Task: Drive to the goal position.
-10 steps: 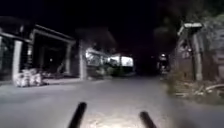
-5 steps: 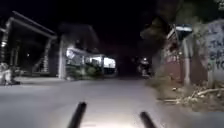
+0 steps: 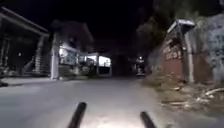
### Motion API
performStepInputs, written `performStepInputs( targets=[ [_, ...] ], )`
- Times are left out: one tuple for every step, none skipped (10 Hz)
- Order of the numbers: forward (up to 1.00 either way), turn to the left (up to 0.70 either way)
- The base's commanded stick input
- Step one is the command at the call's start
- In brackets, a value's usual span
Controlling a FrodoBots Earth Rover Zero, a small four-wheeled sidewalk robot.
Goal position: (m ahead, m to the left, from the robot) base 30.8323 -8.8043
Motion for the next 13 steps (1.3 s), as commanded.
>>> performStepInputs(
  targets=[
    [1.00, 0.01],
    [1.00, -0.38],
    [1.00, -0.38],
    [1.00, 0.02],
    [1.00, 0.02],
    [1.00, 0.02],
    [1.00, 0.02],
    [1.00, 0.02],
    [1.00, -0.28],
    [1.00, -0.38],
    [1.00, -0.38],
    [1.00, -0.38],
    [1.00, -0.30]
  ],
)
